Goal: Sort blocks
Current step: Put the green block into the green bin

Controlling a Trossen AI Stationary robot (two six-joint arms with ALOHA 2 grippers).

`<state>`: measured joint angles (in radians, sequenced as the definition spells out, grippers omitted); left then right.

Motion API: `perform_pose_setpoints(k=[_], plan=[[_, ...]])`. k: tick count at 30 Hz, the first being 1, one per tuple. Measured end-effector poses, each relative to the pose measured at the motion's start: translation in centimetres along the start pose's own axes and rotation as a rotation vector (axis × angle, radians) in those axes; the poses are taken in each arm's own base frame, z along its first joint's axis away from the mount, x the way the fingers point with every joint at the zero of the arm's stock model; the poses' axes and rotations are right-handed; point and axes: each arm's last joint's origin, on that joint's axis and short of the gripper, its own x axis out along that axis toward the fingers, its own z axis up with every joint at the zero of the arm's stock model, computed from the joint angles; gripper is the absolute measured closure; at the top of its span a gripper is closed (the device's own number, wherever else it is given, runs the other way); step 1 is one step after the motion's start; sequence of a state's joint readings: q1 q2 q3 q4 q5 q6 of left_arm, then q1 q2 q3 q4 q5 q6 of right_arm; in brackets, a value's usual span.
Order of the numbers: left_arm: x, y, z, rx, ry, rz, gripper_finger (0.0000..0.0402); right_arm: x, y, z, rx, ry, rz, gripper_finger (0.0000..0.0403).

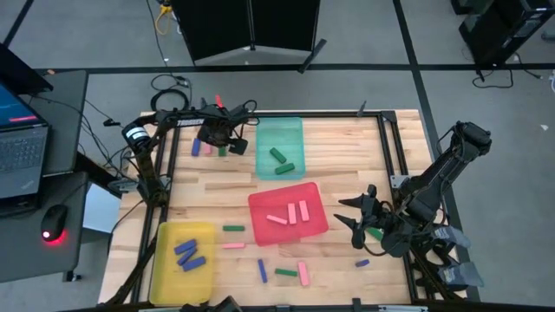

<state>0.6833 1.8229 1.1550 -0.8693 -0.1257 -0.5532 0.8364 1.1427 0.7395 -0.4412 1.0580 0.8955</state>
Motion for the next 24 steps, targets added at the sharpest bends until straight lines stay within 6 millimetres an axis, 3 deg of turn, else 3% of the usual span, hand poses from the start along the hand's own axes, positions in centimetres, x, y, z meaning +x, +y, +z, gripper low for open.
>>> perform_pose_setpoints(k=[9,13,19,24], plan=[[1.5,0.7,-0.5,-0.026,-0.003,-0.031,0.0138,0.0,0.0,0.0,0.003,-0.009,-0.006,0.0173],[1.6,0.6,-0.4,-0.022,-0.011,-0.046,0.0186,0.0,0.0,0.1,0.003,-0.022,-0.017,0.0173],[1.6,0.4,-0.4,-0.022,-0.017,-0.055,0.0301,0.0,0.0,0.1,0.005,-0.028,-0.021,0.0173],[1.2,0.3,-0.5,0.023,-0.062,-0.032,0.0298,0.0,0.0,0.1,0.008,-0.028,-0.020,0.0173]])
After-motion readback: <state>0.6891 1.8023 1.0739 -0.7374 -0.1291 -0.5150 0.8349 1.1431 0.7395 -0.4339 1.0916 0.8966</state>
